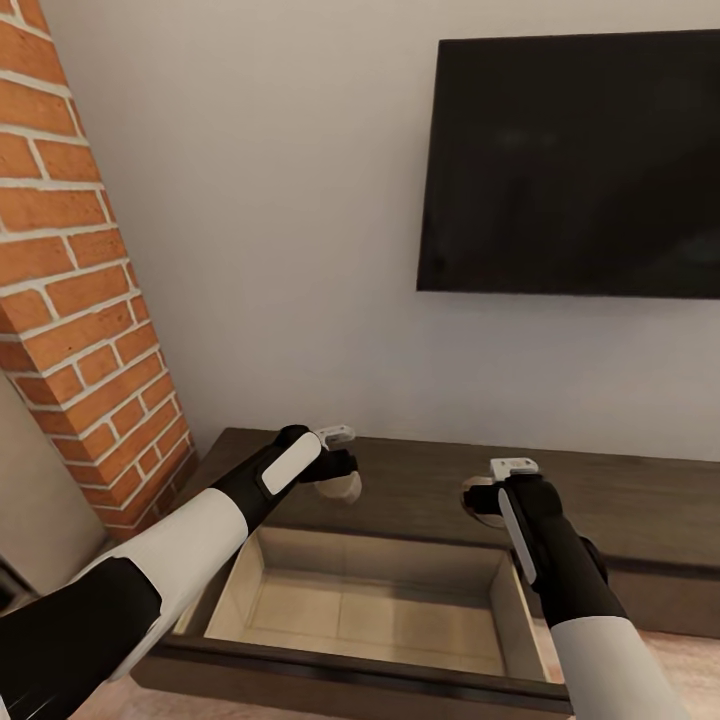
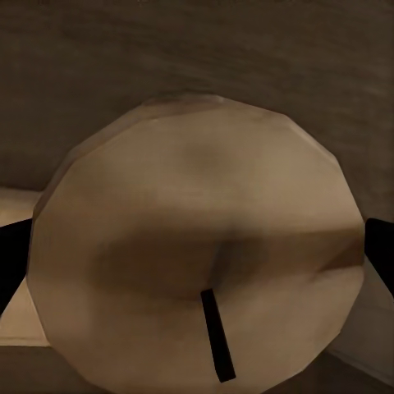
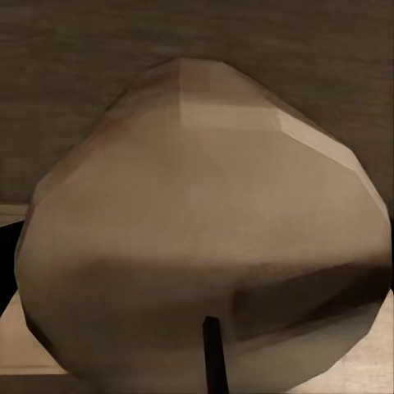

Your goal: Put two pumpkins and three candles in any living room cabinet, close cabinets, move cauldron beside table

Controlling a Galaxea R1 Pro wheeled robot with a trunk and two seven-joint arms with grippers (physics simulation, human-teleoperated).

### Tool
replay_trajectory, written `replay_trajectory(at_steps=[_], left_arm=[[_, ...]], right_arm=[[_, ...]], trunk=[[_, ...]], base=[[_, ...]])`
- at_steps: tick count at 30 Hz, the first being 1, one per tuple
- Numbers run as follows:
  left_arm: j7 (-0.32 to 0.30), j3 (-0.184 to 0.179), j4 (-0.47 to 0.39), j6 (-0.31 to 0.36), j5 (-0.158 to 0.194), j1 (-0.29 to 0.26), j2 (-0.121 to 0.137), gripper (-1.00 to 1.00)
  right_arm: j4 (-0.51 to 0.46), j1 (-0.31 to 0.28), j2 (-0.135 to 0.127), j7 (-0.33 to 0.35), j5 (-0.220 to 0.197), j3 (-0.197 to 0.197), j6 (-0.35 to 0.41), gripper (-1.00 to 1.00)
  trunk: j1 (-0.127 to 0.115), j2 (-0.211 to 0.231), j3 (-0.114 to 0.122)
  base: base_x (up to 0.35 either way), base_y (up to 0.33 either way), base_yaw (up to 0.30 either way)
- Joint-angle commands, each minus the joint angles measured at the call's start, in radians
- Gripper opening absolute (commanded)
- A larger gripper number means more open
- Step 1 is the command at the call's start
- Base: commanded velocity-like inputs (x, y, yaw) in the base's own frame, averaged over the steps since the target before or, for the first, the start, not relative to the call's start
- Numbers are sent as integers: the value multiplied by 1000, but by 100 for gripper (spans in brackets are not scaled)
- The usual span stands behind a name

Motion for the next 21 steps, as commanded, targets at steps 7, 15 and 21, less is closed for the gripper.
replay_trajectory(at_steps=[7, 15, 21], left_arm=[[0, 0, 0, 0, 0, 0, 0, -100], [0, 0, -3, 0, 0, 0, 0, -100], [0, 0, -7, 0, 0, 0, 1, -100]], right_arm=[[0, 0, 2, 0, 1, 0, 0, -100], [-5, 0, 1, 0, -1, -1, -1, -100], [-2, 0, 2, 1, -1, -2, -2, -100]], trunk=[[0, 0, -11], [0, 0, -16], [0, 0, -16]], base=[[110, 0, 0], [109, 0, -39], [24, 0, -270]])
